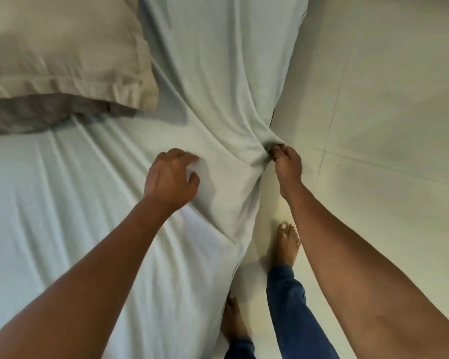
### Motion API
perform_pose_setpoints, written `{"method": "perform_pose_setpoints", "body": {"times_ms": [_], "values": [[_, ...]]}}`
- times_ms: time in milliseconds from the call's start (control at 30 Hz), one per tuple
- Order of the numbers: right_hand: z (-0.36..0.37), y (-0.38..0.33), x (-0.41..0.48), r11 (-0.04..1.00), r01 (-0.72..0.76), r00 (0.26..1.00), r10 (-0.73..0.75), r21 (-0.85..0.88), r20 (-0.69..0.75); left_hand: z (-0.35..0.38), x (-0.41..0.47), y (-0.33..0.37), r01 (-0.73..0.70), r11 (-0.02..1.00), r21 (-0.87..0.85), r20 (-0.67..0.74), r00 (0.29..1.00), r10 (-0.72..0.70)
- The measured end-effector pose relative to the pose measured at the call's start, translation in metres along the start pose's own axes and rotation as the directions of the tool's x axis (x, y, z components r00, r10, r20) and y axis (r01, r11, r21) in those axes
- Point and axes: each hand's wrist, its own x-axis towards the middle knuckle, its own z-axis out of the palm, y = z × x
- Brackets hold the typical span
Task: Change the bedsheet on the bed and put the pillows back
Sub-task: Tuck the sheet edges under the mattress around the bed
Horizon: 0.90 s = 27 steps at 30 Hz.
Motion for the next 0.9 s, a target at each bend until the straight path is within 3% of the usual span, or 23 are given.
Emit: {"method": "perform_pose_setpoints", "body": {"times_ms": [67,200,267,333,367,433,500,600,633,700,833,900], "values": [[0.011,-0.021,0.015,0.999,0.007,0.997,-0.011,0.047,0.074,-0.003,0.019,0.010,0.058,0.997,0.043,0.066,0.996,-0.061],[0.015,-0.044,0.041,0.958,0.169,0.985,-0.169,-0.233,0.018,-0.023,0.066,0.022,0.172,0.968,0.183,0.212,0.954,-0.210],[-0.005,-0.053,0.074,0.937,0.130,0.974,-0.182,-0.325,-0.134,-0.031,0.092,0.030,0.157,0.977,0.145,0.066,0.984,-0.168],[-0.026,-0.064,0.114,0.957,0.028,0.947,-0.117,-0.287,-0.300,-0.034,0.116,0.038,0.097,0.995,0.034,-0.139,0.986,-0.092],[-0.029,-0.069,0.128,0.956,-0.001,0.945,-0.095,-0.293,-0.313,-0.034,0.126,0.043,0.076,0.997,-0.013,-0.170,0.982,-0.077],[-0.021,-0.076,0.142,0.929,-0.010,0.980,-0.064,-0.371,-0.186,-0.029,0.149,0.051,0.083,0.996,-0.023,-0.064,0.994,-0.084],[-0.009,-0.081,0.154,0.933,-0.032,0.997,0.006,-0.359,-0.073,-0.020,0.165,0.059,0.112,0.990,0.088,0.090,0.989,-0.120],[0.004,-0.111,0.167,0.989,-0.139,0.989,0.142,-0.049,0.048,-0.022,0.187,0.072,0.156,0.954,0.255,0.240,0.946,-0.218],[0.008,-0.123,0.171,0.988,-0.155,0.983,0.153,0.016,0.105,-0.027,0.197,0.077,0.158,0.938,0.310,0.289,0.924,-0.251],[0.014,-0.142,0.172,0.997,-0.033,0.987,0.043,-0.069,0.158,-0.036,0.213,0.086,0.144,0.913,0.383,0.351,0.891,-0.288],[-0.004,-0.166,0.190,0.939,0.158,0.981,-0.114,-0.304,0.157,-0.048,0.249,0.110,0.153,0.909,0.389,0.266,0.925,-0.270],[-0.031,-0.182,0.217,0.893,0.100,0.992,-0.124,-0.440,-0.027,-0.053,0.266,0.115,0.189,0.940,0.285,0.130,0.964,-0.233]]}}
